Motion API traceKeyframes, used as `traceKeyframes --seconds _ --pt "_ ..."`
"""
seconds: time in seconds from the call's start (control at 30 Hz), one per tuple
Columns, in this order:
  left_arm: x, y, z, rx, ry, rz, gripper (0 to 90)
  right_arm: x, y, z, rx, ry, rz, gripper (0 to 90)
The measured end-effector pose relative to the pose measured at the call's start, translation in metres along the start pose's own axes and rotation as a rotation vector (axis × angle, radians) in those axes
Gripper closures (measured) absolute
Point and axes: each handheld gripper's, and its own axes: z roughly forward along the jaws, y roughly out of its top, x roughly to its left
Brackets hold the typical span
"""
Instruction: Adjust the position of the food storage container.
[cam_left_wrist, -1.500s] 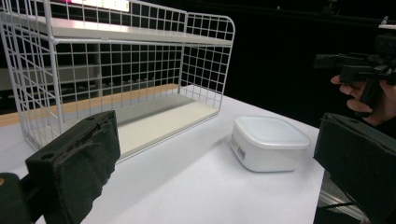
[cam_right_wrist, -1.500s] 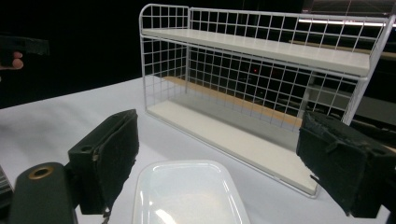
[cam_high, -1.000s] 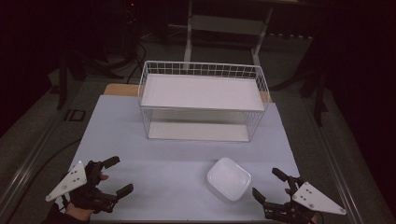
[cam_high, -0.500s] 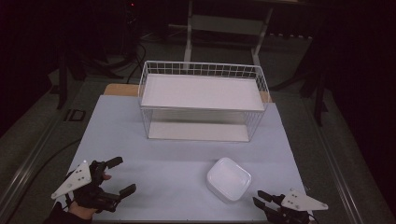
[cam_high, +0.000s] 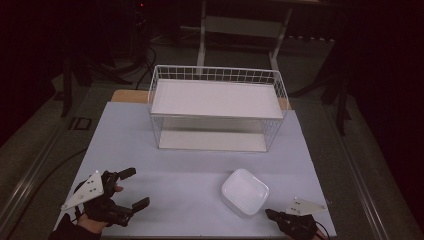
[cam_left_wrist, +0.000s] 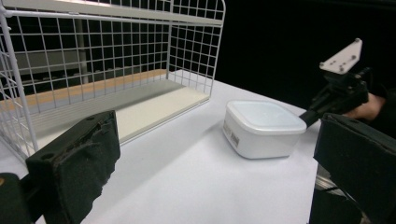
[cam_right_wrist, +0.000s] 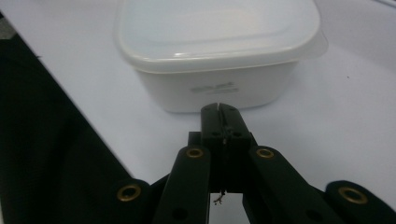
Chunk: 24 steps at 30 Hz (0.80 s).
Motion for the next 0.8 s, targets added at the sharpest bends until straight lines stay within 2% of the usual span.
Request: traceKeyframes --seconds 0.23,0.47,0.8 --pt "0.0 -0.001 -0.004 0.002 0.015 -0.003 0.1 -0.011 0.006 0.017 0.038 -0.001 0.014 90.0" --pt "-0.001 -0.003 -0.005 0.012 0.018 0.0 0.1 -0.016 0.014 0.028 0.039 0.002 0.014 90.0" --pt "-0.001 -0.003 -0.005 0.012 0.016 0.002 0.1 -0.02 0.035 0.054 0.055 0.005 -0.021 90.0"
